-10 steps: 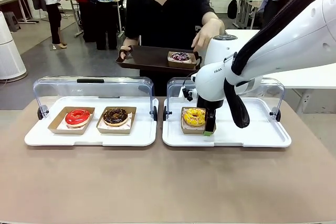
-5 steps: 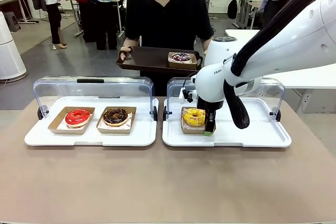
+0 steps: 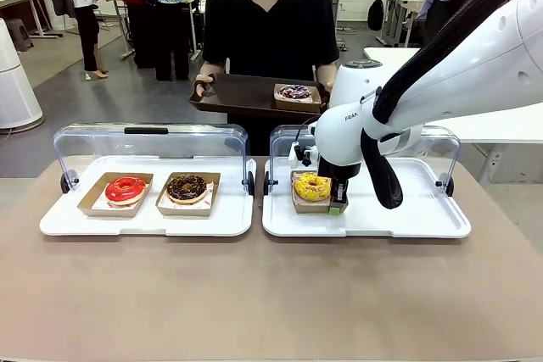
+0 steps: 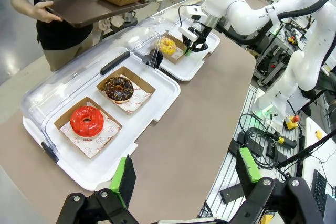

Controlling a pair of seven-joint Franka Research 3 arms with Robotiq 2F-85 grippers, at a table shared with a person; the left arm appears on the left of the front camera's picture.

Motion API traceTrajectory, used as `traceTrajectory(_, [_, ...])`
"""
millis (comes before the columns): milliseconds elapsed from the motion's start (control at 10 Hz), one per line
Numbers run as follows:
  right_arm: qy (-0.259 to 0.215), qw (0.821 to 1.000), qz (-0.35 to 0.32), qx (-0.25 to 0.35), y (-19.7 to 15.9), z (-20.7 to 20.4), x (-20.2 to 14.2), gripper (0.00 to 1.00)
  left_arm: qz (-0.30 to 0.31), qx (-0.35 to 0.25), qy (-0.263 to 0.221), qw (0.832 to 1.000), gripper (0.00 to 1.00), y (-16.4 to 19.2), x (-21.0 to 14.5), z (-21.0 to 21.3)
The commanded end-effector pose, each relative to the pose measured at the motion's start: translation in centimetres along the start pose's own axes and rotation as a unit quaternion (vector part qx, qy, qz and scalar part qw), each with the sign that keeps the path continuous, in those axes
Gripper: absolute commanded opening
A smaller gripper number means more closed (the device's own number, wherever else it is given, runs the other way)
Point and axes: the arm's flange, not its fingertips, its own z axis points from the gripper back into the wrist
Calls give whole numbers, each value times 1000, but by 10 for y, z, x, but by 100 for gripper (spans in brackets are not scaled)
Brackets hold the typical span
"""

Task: Provide the desired donut to the person.
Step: Pick up and lift the Paper togo box containing the Donut pointed at by the person.

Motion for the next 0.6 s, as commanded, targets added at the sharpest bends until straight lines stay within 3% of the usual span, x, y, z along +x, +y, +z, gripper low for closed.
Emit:
traceTrajectory(0, [11, 1000, 3, 0, -5, -2, 0, 0, -11, -3, -5, 1000, 100, 0, -2, 1])
traceTrajectory(300, [16, 1000, 25, -8, 16, 10, 4, 0, -11, -3, -5, 1000, 100, 0, -2, 1])
traceTrajectory(500, [24, 998, 39, 37, 60, 40, 8, 0, -11, -3, -5, 1000, 100, 0, -2, 1])
